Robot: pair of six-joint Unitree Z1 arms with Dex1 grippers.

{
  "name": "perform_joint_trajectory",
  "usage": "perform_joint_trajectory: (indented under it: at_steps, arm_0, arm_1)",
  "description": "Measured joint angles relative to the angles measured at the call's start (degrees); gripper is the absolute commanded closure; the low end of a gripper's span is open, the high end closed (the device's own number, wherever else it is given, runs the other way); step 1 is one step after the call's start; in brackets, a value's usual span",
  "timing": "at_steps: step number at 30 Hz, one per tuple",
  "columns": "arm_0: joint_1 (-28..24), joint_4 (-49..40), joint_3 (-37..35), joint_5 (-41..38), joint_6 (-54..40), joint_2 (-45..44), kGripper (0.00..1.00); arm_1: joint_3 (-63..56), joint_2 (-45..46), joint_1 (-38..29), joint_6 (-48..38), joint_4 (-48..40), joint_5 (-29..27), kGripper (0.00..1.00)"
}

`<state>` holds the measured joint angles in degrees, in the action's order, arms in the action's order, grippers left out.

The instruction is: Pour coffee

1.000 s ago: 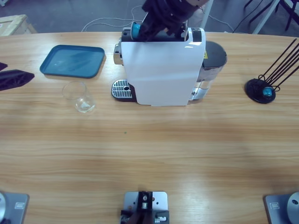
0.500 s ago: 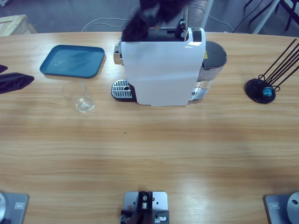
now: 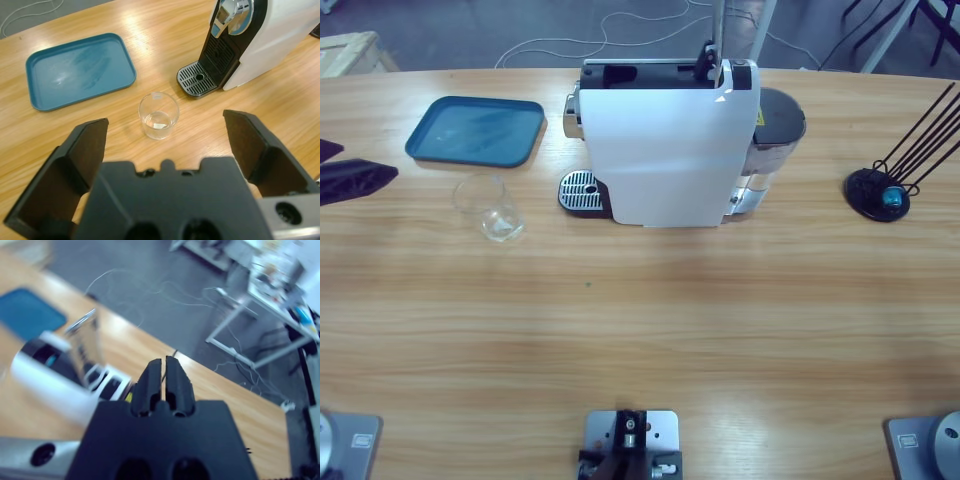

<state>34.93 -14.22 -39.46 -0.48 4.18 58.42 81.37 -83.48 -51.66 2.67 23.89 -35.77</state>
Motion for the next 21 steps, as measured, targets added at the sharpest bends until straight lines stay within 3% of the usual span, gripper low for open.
perform_joint_trajectory:
  at_steps: [7, 21]
  arm_0:
    - [0.0, 0.0, 0.0, 0.0, 0.0, -0.1, 0.018]
    - [0.0, 0.5, 0.1, 0.0, -0.2, -0.4, 0.018]
  arm_1:
    - [-3.8, -11.0, -3.0, -10.1, -14.2, -6.6, 1.0]
    - [-1.4, -14.0, -4.9, -8.3, -12.8, -7.9, 1.0]
